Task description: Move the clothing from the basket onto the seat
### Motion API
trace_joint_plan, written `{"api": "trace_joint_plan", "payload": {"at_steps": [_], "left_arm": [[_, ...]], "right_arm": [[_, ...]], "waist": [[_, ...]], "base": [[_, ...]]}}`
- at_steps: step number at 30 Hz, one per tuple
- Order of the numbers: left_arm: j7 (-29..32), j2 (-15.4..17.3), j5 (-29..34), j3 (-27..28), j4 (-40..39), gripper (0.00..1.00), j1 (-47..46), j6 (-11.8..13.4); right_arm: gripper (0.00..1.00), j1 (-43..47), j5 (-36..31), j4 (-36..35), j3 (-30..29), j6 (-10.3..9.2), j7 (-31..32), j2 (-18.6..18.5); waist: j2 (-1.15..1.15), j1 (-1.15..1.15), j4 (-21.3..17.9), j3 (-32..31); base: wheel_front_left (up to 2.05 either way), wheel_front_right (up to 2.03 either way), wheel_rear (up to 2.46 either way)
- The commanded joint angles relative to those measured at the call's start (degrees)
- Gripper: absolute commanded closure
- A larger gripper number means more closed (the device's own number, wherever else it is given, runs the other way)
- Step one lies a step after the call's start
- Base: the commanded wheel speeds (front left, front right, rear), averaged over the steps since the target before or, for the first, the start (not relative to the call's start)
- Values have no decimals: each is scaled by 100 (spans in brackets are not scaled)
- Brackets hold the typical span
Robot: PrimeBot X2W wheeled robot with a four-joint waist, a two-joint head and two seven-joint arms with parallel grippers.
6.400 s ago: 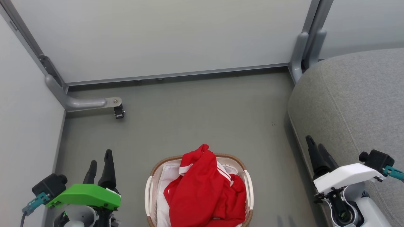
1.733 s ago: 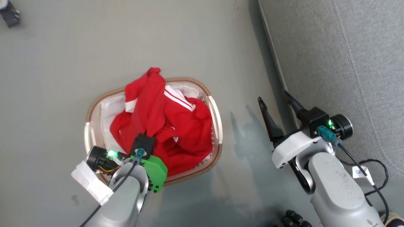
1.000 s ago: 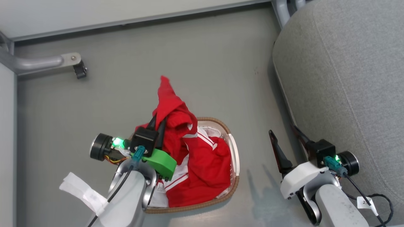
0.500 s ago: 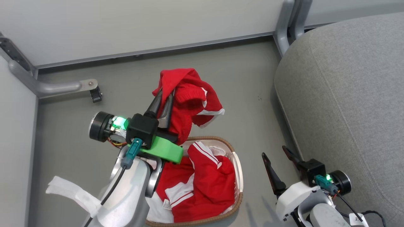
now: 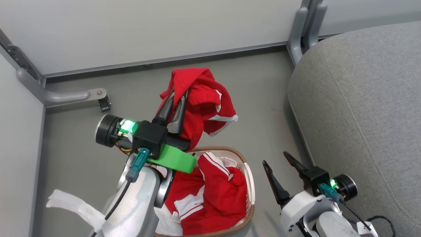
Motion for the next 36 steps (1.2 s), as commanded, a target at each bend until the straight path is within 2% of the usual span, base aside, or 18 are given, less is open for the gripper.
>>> {"api": "trace_joint_plan", "payload": {"at_steps": [1, 15, 22, 30, 31, 32, 33, 34, 36], "left_arm": [[-4, 7, -25, -12, -10, 100, 89, 1], [-4, 7, -314, -468, -88, 100, 56, 100], [-4, 9, -425, -716, -94, 100, 27, 151], [-4, 7, -603, -1020, -141, 100, 15, 136], [-4, 7, -621, -1051, -148, 100, 8, 146], [-4, 8, -653, -1076, -154, 100, 8, 158], [-4, 7, -667, -1104, -158, 100, 9, 167], [-4, 7, -674, -1135, -157, 100, 20, 178], [-4, 7, -690, -1174, -147, 100, 44, 193]], "right_arm": [[0, -155, -41, -85, 66, -4, -27, -43], [0, -1540, -111, -228, 1210, -4, -27, -248], [0, -1972, -202, -194, 1499, -4, -27, -317], [0, -2256, -183, 27, 1646, -4, -27, -207], [18, -2279, -164, 75, 1657, -4, -27, -196], [52, -2302, -135, 112, 1656, -4, -27, -177], [74, -2305, -110, 151, 1680, -4, -27, -160], [100, -2298, -94, 167, 1676, -4, -27, -147], [100, -2272, -65, 175, 1646, -4, -27, -141]], "waist": [[0, 0, 8, 3], [0, 0, 282, 69], [0, 0, 452, 86], [0, 0, 602, 134], [0, 0, 626, 142], [0, 0, 646, 150], [0, 0, 663, 153], [0, 0, 681, 155], [0, 0, 714, 161]], "base": [[0, 0, 0], [0, 0, 0], [0, 0, 0], [0, 0, 0], [0, 0, 0], [0, 0, 0], [0, 0, 0], [0, 0, 0], [0, 0, 0]]}}
